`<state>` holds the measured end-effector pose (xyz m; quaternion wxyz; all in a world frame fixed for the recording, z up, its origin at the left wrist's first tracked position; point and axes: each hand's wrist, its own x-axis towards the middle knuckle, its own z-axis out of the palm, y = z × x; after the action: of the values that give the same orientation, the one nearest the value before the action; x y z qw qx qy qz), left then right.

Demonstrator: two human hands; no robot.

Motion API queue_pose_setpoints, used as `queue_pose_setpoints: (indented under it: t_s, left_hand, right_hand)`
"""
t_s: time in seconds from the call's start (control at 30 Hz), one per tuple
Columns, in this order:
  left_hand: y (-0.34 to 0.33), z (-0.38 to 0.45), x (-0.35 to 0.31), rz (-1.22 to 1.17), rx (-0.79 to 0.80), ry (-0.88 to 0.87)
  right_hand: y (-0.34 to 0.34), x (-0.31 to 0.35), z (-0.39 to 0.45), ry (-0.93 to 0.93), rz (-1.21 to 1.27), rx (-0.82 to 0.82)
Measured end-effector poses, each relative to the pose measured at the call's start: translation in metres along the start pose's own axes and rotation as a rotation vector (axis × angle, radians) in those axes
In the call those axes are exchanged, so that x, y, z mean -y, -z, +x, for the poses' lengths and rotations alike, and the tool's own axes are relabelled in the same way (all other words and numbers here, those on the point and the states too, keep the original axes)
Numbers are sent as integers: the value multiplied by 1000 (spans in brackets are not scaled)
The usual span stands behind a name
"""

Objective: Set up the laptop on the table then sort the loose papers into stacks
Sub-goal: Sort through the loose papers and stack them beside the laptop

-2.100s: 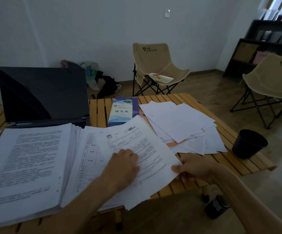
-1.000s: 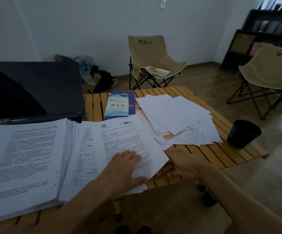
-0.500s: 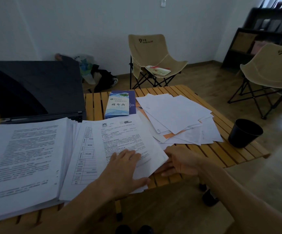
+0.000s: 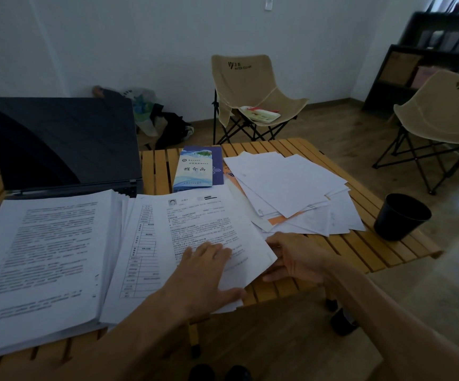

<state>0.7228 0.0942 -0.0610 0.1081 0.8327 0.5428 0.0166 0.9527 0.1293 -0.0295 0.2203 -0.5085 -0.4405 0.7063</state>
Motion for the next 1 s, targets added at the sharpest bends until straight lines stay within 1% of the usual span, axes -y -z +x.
queue_pose_setpoints:
  t_s: [0.07, 0.13, 0.27, 0.3, 0.37, 0.43, 0.5, 0.6, 0.63, 0.7, 0.73, 0.77, 0.8, 0.83, 0.9, 0.97, 1.0]
  left_hand:
    - [-1, 1, 1, -5, 5, -2]
    - [-1, 1, 2, -7, 5, -1]
    - [-1, 0, -3, -9, -6, 21]
    - [-2, -1, -5, -17, -8, 35]
    - [-4, -1, -11, -57, -23, 72]
    - [-6, -2, -12, -109, -70, 115]
    - [-6, -6, -11, -195, -163, 151]
    - [9, -18, -11, -474, -347, 210]
    - [21, -22, -8, -581, -438, 294]
    - [52, -26, 10, -806, -691, 537]
    - [66, -29, 26, -861, -827, 638]
    - [78, -33, 41, -864, -933, 704]
    - [86, -39, 55, -838, -992, 743]
    - [89, -43, 65, -798, -1012, 768]
    - [87, -49, 73, -717, -988, 774]
    - [86, -51, 63, -660, -959, 707]
    - [87, -52, 55, -626, -959, 644]
  right_hand:
    - [2, -1, 1, -9, -18, 42]
    - [1, 0, 1, -11, -55, 24]
    - [-9, -3, 6, 11, -203, -148]
    - [-13, -5, 7, 19, -229, -172]
    - [-17, -11, 12, 45, -360, -218]
    - [-18, -12, 14, 75, -453, -257]
    - [-17, -13, 14, 93, -438, -246]
    - [-9, -12, 7, 125, -447, -202]
    - [-6, -10, 3, 136, -460, -208]
    - [5, -4, -3, 140, -457, -269]
    - [11, -1, -5, 130, -448, -298]
    - [16, 2, -8, 119, -434, -315]
    - [18, 4, -10, 112, -418, -320]
    - [20, 5, -13, 106, -406, -314]
    - [21, 6, -15, 82, -373, -308]
    - [17, 7, -15, 48, -300, -300]
    - [14, 6, -16, 43, -281, -299]
